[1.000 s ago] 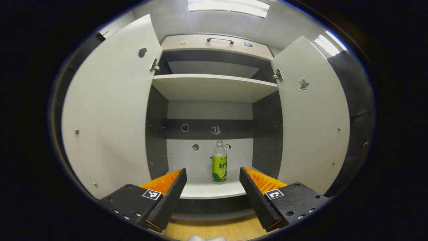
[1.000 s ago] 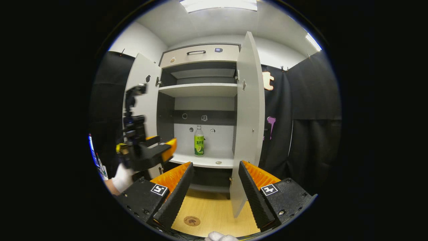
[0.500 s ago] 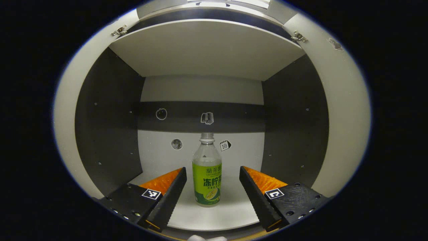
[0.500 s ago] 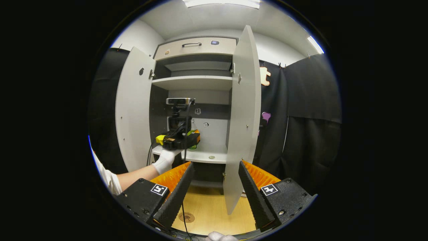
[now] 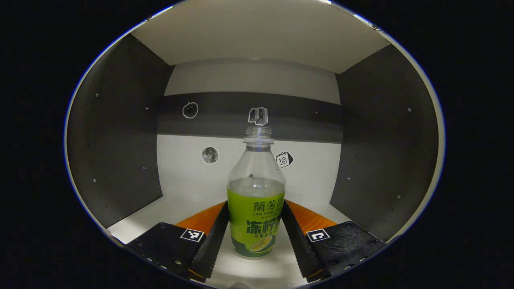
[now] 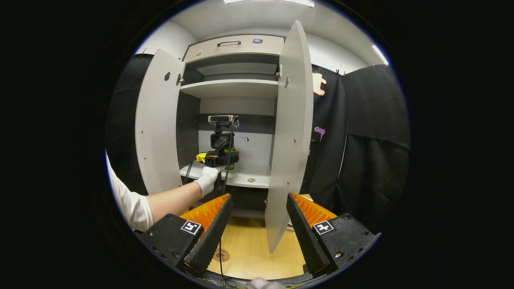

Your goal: Grasp the bottle in the cabinet with the left hand and place it on the coaster, then close the right door with the right hand and the left door with the left hand.

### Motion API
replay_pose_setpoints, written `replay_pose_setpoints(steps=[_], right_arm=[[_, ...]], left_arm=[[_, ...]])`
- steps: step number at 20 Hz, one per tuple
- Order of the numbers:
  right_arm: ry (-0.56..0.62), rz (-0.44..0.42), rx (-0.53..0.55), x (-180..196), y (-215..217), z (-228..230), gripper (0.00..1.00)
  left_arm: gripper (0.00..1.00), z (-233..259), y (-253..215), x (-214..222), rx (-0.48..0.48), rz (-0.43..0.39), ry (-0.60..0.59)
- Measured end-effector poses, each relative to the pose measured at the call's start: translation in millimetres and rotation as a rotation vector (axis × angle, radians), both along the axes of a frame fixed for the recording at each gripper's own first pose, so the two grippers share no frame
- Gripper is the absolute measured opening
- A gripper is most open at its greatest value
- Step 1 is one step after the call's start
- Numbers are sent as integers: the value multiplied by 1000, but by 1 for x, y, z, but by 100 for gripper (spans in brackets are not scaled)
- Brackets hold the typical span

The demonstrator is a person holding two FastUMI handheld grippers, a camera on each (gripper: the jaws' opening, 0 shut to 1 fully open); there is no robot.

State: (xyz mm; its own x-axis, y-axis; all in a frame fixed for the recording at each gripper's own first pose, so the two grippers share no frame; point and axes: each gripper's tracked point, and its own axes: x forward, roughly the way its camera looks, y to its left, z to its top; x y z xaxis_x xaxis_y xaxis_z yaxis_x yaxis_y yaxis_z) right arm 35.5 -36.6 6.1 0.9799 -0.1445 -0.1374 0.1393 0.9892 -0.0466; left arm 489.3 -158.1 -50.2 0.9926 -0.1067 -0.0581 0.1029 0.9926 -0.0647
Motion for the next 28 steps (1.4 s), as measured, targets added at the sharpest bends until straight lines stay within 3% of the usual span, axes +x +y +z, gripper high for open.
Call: replay_pose_setpoints(steps=[5,6,7,12,14,15,20,24,28], right_arm=[[-19,9,13,-5,-3,0,83],[-27,15,15,-6,-3,1,83],[-35,24,19,-6,-2,2,83],[-41,81,48,-3,6,-5,83],[-41,102,39,-3,6,-6,83],[-46,101,28,-4,3,-6,83],[-65,80,33,-18,-9,-5,83],[-56,56,21,-33,-16,-8,83],[-42,21,-12,-46,-26,-9,83]], left_arm=[[76,27,5,-55,19,-44,-58],[80,35,7,-73,21,-55,-78],[75,41,9,-92,22,-68,-94],[75,45,27,-208,27,-105,-99],[71,35,36,-248,27,-105,-86],[75,27,41,-266,29,-99,-77],[75,-28,54,-339,-3,-94,-34],[79,-79,39,-371,-5,-127,-19],[75,-124,16,-389,7,-175,-50]])
